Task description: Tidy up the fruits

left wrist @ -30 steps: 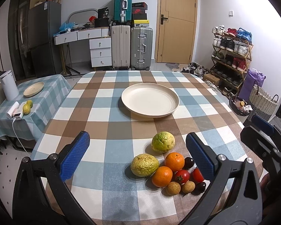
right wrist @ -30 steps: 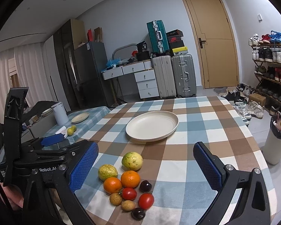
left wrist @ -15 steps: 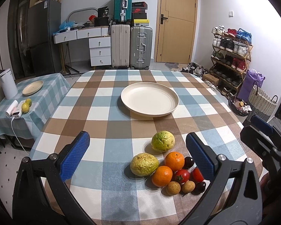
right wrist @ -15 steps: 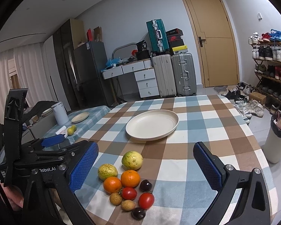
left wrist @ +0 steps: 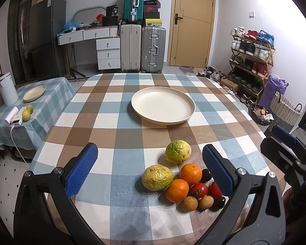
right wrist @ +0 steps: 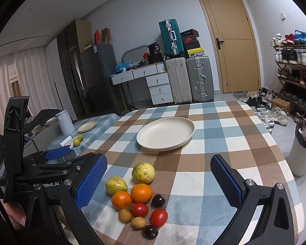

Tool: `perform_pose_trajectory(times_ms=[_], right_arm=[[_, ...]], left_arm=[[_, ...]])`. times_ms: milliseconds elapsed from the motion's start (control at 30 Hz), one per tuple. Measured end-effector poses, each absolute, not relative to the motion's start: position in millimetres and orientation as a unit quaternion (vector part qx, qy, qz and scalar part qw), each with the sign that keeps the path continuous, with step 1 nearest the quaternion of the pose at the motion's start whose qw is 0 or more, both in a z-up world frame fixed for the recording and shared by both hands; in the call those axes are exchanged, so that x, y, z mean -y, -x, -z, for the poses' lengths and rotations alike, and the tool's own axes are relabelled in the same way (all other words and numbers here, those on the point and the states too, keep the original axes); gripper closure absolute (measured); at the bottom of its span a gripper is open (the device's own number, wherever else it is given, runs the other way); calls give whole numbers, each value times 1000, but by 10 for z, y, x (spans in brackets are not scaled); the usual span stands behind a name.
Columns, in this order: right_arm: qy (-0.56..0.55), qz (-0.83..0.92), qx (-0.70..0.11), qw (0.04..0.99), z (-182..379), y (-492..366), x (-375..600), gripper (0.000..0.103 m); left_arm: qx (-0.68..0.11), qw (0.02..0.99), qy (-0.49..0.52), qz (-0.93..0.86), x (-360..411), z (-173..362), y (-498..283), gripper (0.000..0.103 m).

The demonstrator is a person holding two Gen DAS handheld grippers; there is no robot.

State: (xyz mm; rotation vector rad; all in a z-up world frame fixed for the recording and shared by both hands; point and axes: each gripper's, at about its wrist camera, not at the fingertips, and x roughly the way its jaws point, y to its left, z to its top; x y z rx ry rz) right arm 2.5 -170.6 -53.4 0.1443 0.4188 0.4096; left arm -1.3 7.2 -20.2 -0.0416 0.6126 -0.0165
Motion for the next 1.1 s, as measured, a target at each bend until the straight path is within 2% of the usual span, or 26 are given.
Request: perform_pose_trajectory(times_ms=[367,800,967,1100], right_arm=[[-69,-203,-213,953,554,-73,1710,0],[-69,-202,-242,947,732,-366,1717,0],[-78,-203,-259,941,823,-495,1725,0],[-83,-212,-271,935,888,-598,1715,0]], left_arm=[[-328,944,35,21,-101,359,-139,1],[-401,909,88,66,-346,761,-501,1],[-432,890,119,88,-443,958,-653,7],[-456,871,145,114,-482,1085,-730,19]])
